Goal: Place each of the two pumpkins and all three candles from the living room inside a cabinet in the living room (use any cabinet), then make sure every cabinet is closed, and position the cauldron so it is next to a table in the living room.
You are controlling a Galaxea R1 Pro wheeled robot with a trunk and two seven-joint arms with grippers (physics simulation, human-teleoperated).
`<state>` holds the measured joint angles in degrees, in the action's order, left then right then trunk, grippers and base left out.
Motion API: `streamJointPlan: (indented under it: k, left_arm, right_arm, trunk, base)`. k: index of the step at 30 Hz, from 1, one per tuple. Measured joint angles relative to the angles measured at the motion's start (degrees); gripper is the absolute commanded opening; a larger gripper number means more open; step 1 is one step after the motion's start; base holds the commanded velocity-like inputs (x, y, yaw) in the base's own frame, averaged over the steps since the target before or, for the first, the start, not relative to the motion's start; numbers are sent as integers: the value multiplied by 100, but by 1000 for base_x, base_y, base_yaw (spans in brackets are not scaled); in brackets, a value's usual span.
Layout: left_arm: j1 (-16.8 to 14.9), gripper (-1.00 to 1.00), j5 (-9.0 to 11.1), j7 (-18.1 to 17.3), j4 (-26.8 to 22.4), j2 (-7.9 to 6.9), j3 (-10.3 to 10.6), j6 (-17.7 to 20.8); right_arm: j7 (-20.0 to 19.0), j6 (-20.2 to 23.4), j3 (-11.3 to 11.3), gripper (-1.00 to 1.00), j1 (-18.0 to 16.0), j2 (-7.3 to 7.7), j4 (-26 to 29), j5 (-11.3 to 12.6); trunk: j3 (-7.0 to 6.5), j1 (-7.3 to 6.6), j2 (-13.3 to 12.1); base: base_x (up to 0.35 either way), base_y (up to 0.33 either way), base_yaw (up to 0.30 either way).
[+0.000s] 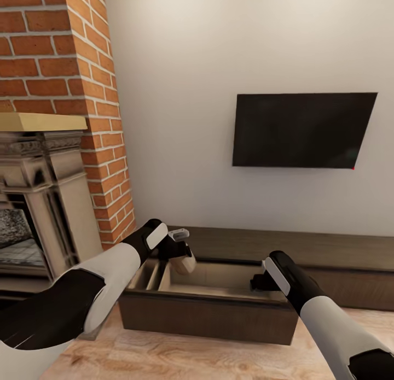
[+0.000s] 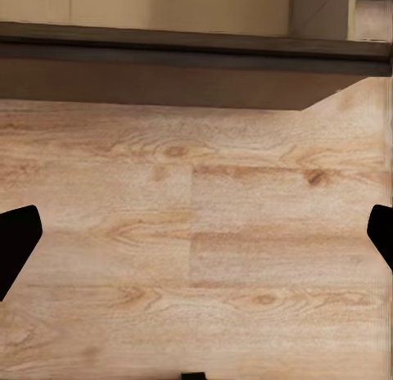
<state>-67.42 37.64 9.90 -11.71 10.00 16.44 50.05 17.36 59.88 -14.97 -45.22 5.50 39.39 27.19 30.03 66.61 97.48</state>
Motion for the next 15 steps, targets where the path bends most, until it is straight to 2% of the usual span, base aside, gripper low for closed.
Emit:
streamJointPlan:
  k: [15]
  left_arm:
    - [6,-100,-43,2,21,0,54,26]
  right_arm:
    - [-25,0,-15,100,0,-40,-42,2]
  trunk:
    - [0,1,0]
  base:
    - [249,-222,0]
